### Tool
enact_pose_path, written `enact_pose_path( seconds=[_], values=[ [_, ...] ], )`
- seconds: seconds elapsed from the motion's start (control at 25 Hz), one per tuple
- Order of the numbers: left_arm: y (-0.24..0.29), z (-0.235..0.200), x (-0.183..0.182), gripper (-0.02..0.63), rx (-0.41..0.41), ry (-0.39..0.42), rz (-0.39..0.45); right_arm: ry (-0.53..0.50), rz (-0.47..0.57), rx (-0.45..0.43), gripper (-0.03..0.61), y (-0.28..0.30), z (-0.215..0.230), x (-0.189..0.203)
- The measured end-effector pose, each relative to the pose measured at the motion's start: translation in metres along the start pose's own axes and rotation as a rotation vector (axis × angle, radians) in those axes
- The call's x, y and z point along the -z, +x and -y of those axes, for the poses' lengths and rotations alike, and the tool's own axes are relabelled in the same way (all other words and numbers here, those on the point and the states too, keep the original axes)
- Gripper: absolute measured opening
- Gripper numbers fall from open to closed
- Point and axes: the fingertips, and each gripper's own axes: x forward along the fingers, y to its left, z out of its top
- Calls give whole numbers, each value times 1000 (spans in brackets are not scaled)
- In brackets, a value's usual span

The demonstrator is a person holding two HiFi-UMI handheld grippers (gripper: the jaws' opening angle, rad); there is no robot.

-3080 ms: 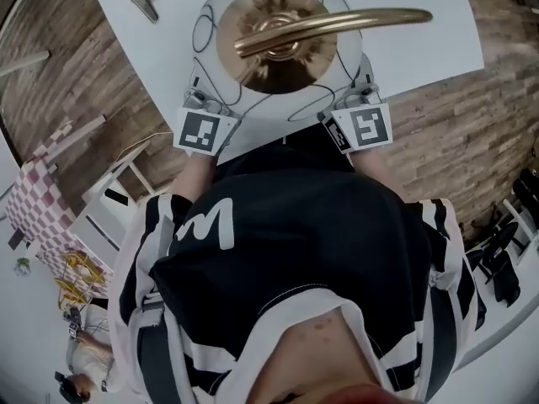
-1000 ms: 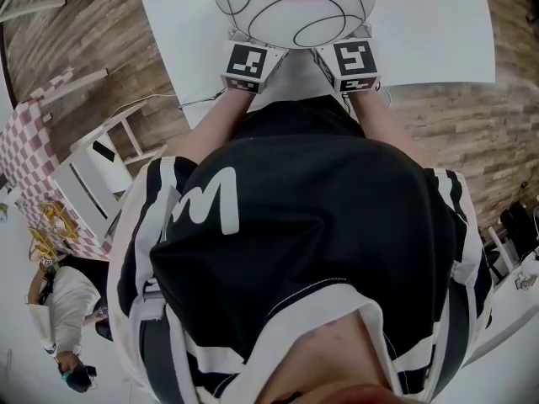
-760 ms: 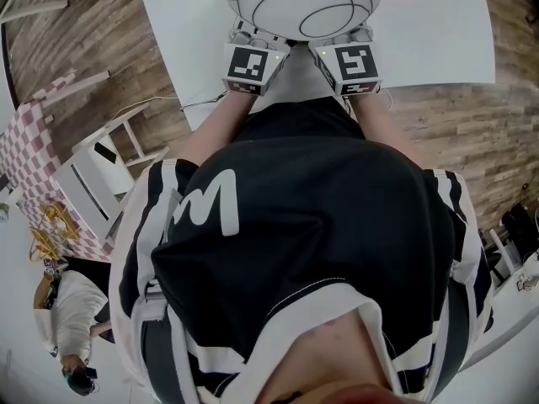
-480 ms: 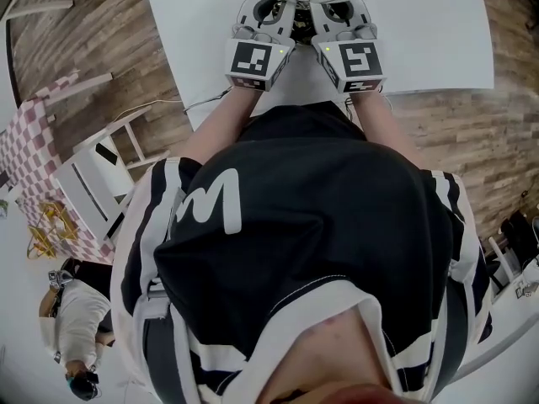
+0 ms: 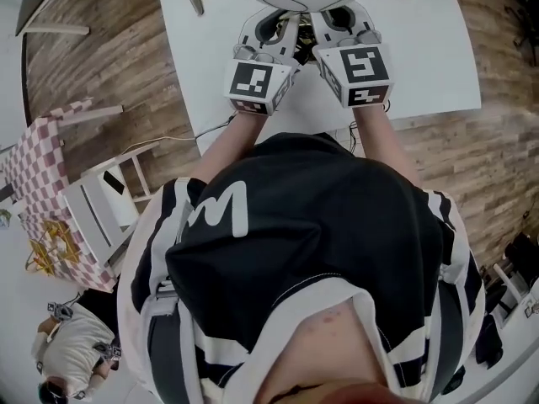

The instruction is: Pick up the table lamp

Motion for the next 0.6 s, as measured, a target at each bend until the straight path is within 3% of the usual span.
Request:
enact_pose_path(
  seconds=[0.2, 0.6],
  values=[
    [-6, 5, -25, 2, -17, 6, 27, 6, 10, 6, 15, -9, 0, -24],
    [-19, 23, -23, 2, -42, -14, -5, 23, -13, -20, 15, -29, -6, -20]
  ],
)
